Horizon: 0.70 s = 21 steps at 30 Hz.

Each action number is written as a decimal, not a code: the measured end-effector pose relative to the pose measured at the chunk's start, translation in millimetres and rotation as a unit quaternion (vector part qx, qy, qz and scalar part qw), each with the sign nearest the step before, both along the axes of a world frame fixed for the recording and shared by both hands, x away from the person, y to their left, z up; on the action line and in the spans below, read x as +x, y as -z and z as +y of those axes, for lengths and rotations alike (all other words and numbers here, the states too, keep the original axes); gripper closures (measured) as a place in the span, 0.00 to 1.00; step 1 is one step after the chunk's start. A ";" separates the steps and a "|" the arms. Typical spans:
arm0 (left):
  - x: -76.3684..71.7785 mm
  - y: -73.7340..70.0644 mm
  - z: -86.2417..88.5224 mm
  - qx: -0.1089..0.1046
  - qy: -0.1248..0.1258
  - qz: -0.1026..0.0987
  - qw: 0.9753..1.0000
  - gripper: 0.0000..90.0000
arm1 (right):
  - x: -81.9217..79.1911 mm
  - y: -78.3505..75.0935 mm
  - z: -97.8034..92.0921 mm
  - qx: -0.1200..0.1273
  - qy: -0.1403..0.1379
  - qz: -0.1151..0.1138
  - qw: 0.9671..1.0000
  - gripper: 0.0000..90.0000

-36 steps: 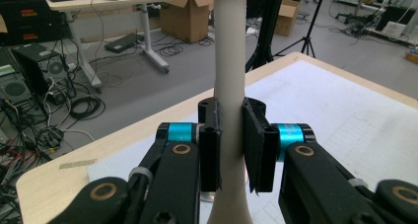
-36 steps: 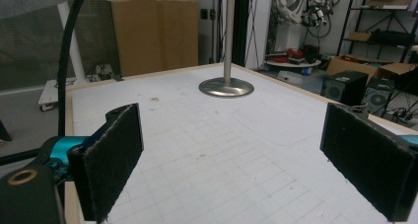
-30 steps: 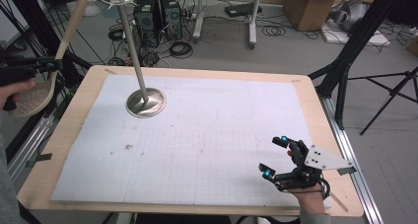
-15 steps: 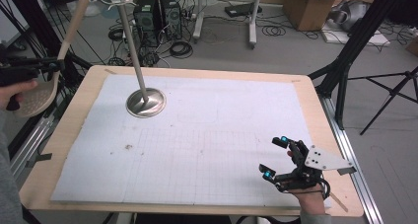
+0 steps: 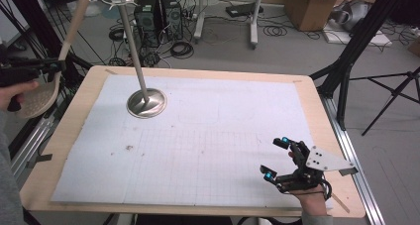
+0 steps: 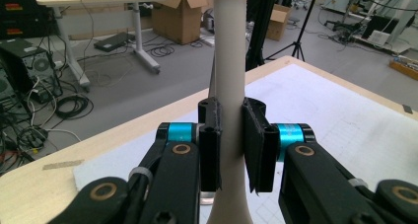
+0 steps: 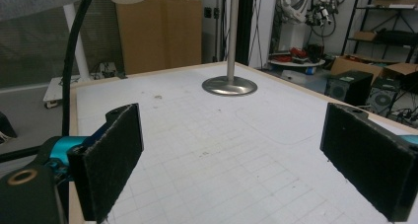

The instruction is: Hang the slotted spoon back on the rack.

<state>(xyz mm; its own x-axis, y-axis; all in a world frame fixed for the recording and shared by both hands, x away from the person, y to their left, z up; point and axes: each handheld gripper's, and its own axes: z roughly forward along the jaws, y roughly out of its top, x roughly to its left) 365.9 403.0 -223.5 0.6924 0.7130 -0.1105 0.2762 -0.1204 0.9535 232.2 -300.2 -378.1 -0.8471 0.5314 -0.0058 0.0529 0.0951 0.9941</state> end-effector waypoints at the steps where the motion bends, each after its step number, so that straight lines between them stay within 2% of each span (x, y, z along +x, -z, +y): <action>1: 0.0 0.0 0.0 0.000 0.000 0.000 1.000 0.87 | 0.0 0.0 0.0 0.000 0.000 0.000 1.000 0.09; 7: -2.1 5.5 4.5 -0.006 -0.004 0.003 1.000 0.87 | -0.4 0.2 0.3 0.000 -0.001 0.004 1.000 0.09; 10: -2.8 3.7 4.8 -0.010 0.003 -0.003 1.000 0.87 | 0.1 0.8 1.7 -0.003 0.000 0.005 1.000 0.09; 21: -1.0 1.8 5.5 -0.014 0.002 0.003 1.000 0.87 | 0.2 0.2 2.0 -0.003 -0.002 0.002 1.000 0.09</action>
